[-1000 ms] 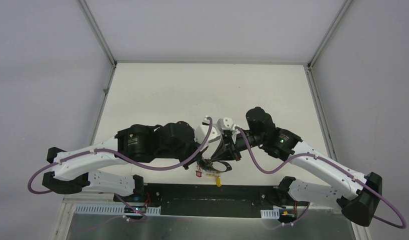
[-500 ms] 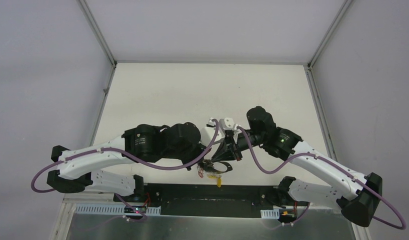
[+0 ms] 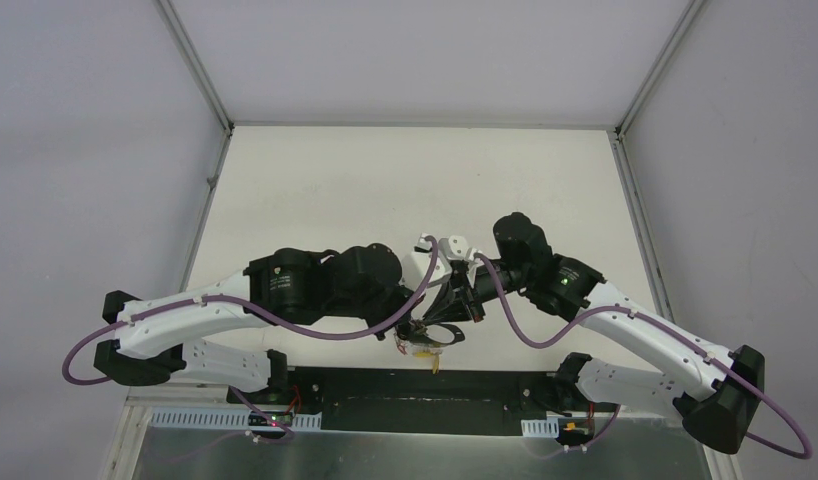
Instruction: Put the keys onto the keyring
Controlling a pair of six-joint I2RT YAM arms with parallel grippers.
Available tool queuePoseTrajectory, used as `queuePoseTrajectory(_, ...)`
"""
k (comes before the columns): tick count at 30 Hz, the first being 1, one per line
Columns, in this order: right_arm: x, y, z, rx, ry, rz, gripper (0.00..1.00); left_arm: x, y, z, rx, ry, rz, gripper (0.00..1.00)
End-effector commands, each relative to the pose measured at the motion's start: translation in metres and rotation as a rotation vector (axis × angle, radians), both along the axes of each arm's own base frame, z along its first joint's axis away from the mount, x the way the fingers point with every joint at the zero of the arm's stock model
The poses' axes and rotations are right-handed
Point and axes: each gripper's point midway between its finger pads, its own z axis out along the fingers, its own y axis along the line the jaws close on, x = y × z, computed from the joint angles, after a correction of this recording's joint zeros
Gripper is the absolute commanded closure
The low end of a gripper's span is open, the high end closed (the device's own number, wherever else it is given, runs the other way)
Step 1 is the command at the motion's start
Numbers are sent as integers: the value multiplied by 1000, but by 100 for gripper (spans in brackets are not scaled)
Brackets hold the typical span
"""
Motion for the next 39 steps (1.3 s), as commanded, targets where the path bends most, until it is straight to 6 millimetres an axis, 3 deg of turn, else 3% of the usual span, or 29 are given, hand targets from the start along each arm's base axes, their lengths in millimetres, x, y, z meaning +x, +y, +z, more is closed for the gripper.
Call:
queuePoseTrajectory(1,-6,6,37,139,-102,70,100,-1,-17,21,-95,5,-2,100)
queuePoseTrajectory(10,-7,5,37,147,-104,72,100,-4,-33,18,-76,0,-39,100)
queuePoseTrajectory(21,-5,5,34,134,-97,54,100,-15,-38,17,-78,9,-104,100)
queuePoseTrajectory(39,3,4,35,133,-101,-20,100,-21,-11,-5,27,22,-55,100)
